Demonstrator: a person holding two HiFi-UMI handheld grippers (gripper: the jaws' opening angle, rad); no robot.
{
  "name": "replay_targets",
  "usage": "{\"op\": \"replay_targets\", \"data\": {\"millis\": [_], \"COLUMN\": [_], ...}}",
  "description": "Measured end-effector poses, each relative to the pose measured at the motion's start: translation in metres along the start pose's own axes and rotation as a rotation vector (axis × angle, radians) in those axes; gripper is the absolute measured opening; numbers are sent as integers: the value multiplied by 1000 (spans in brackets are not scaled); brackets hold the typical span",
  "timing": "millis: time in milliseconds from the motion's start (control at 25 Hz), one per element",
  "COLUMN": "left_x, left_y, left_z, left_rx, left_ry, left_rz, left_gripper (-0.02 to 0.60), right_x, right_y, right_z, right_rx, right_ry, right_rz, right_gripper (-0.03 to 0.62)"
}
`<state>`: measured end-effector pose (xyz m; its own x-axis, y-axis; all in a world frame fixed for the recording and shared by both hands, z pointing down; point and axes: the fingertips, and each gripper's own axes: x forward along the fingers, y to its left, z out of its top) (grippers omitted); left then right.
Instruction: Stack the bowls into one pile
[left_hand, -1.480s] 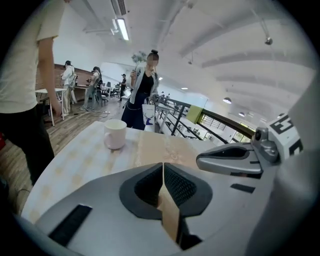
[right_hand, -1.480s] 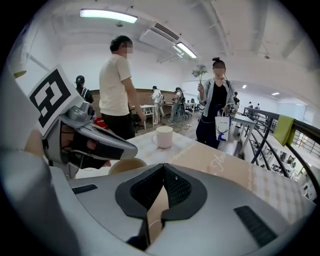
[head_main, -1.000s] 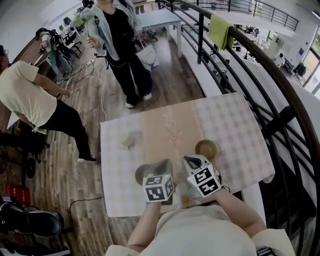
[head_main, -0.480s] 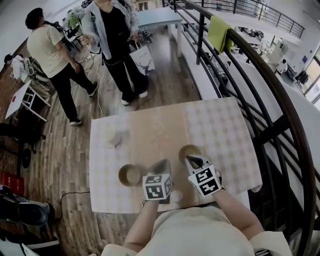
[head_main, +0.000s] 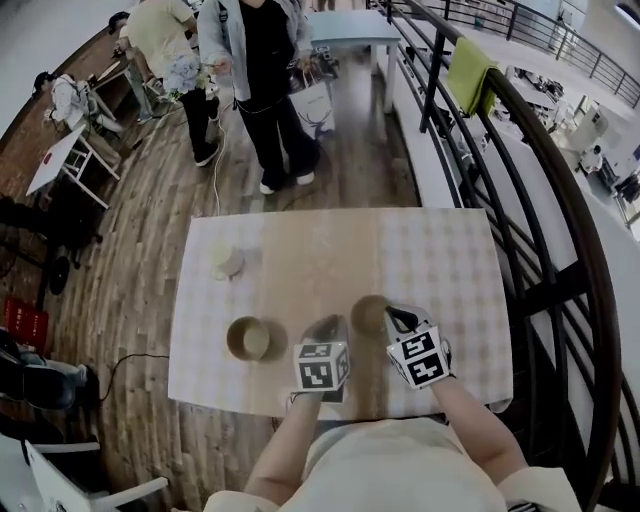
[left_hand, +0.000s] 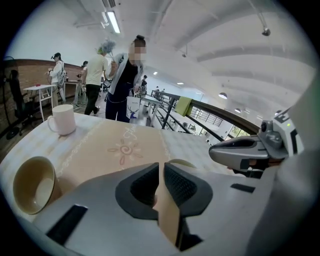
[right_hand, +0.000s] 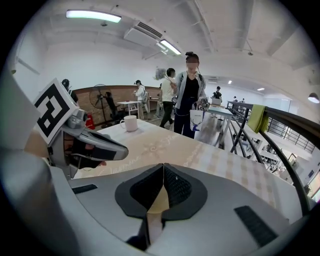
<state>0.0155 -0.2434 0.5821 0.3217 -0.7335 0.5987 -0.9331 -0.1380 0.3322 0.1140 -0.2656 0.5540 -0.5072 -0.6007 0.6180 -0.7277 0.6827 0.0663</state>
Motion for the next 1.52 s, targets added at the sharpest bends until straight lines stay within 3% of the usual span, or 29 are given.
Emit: {"op": "replay_targets", "data": {"millis": [160,280,600,760,960,1160,1520], "left_x": [7,12,29,39,43,42,24], "left_y": [0,2,-2,-4,-5,-2,-8], "left_z": [-3,-1,-15,-23,-31,-38,-44], "left_rx": [-28,-52,-57,-57,-61,-74,-111], "left_ry": [0,-7,17,46,80,82,45], "left_rz": [37,43,55,76,114,171,190], "left_gripper": [17,100,140,135,84,32,15], "right_x": [5,13,28,35,43,44,32], "right_y": [-2,-5,-14,-18,-20,-21,-15], "right_z": [-8,-11,-31,-40,-52,-63,-59], "right_rx": [-22,-36,-33,-31,-22,-28,-24], "right_ry": [19,30,68,89,135,169,119], "right_rz": [35,59,77,88,122,136,150], "right_gripper": [2,2,5,34,84,57,21]}}
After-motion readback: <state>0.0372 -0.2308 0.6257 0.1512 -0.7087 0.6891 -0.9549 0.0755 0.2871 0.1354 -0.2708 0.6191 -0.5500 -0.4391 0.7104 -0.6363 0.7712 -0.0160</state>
